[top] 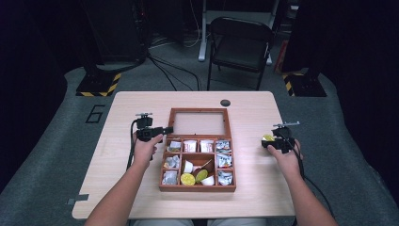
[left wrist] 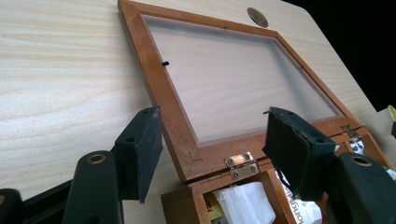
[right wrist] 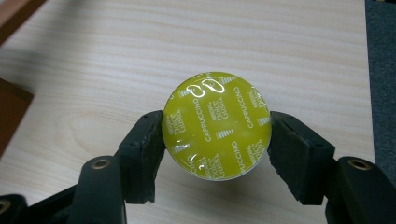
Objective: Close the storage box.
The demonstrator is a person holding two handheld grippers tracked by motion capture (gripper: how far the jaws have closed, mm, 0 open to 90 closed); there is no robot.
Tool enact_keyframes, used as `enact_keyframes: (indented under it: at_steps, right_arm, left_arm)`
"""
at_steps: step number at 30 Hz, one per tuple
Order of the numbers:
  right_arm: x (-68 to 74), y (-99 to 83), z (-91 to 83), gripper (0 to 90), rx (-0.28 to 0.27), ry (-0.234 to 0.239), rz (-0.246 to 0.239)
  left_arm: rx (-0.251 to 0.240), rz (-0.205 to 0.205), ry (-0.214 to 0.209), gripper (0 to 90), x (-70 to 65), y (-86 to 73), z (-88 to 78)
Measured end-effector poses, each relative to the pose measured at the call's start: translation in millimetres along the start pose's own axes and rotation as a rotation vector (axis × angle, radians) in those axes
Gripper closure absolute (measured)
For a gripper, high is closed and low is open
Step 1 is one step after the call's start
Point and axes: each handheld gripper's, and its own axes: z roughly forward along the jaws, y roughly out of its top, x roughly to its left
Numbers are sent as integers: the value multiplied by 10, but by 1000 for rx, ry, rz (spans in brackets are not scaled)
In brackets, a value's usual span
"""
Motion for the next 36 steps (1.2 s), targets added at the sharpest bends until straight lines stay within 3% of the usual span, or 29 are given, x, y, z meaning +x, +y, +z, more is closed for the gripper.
enact_keyframes:
  at_steps: [7,8,15,17,23,27,36]
  right_arm:
    - [-30,-61,56,371,17,-11,31]
    - [-44,-63,63,371,8,-11,16]
    - [-37,-66,61,366,8,-10,17]
    - [-20,-68,55,366,16,-6,37]
    - [-26,-66,62,331,13,-4,24]
    - [-1,-44,17,313,10,-2,39]
    - [55,92,-142,311,-46,6,10]
  left_arm:
    - [5,5,2,366,7,-3,9]
    - [6,5,1,366,7,-3,10]
    - [3,5,2,367,6,-1,9]
    - [1,1,1,366,7,-1,7]
    - [-1,-1,2,366,6,1,3]
    - [-2,1,0,366,13,10,-9]
    - [-1,0,8,367,10,12,-18]
